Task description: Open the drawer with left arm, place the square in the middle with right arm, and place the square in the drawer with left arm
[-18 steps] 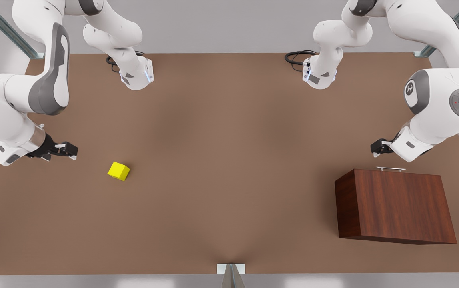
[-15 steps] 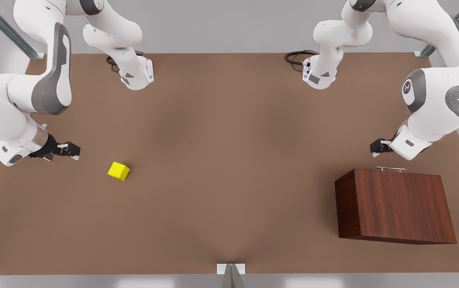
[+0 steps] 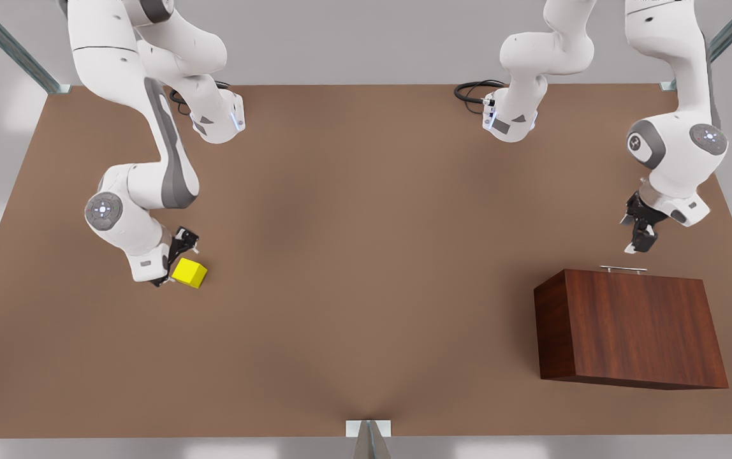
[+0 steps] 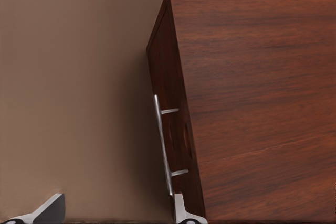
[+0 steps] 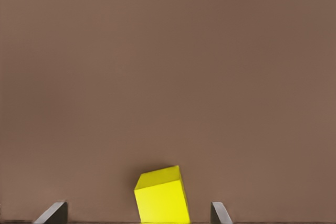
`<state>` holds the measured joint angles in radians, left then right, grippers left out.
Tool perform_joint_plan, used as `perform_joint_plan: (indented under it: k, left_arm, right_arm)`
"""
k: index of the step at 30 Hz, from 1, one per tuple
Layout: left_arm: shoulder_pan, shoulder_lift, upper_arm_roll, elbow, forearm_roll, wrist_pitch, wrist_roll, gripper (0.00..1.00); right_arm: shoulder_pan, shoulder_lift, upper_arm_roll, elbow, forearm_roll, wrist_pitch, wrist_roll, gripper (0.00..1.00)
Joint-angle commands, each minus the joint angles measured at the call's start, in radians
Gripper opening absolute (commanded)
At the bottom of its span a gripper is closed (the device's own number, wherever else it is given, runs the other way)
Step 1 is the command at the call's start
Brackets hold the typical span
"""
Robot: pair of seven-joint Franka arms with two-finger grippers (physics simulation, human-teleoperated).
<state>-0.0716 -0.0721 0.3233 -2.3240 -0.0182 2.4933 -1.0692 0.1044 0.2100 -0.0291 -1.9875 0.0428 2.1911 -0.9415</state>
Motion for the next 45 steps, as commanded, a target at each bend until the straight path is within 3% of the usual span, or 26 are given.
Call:
perform_joint_plan:
  k: [1,3,11,27,31,35,45]
  left_arm:
    - [0.007,0.006,0.000,-0.002,-0.091,0.013,-0.002,1.00]
    - [0.007,0.029,0.002,-0.035,-0.115,0.070,-0.002,1.00]
    - [0.041,0.123,0.008,-0.031,-0.181,0.160,-0.002,1.00]
    - [0.041,0.215,0.003,-0.011,-0.215,0.257,0.000,1.00]
    - [0.041,0.239,0.000,-0.003,-0.217,0.257,0.000,1.00]
    - [0.041,0.236,-0.001,-0.005,-0.218,0.254,0.000,1.00]
    - [0.041,0.201,0.002,-0.028,-0.217,0.199,0.002,1.00]
  right_arm:
    - [-0.002,0.000,-0.002,-0.017,0.000,0.007,-0.002,1.00]
    - [-0.023,0.000,-0.002,-0.108,-0.001,0.082,-0.052,1.00]
    - [-0.043,0.075,-0.008,-0.175,0.000,0.279,-0.284,1.00]
    - [-0.048,0.227,-0.021,-0.205,0.000,0.434,-0.332,1.00]
    - [-0.048,0.230,-0.021,-0.205,0.000,0.432,-0.329,0.79]
    - [-0.048,0.232,-0.021,-0.203,0.000,0.432,-0.327,0.71]
    - [-0.038,0.195,-0.020,-0.192,0.000,0.415,-0.307,0.67]
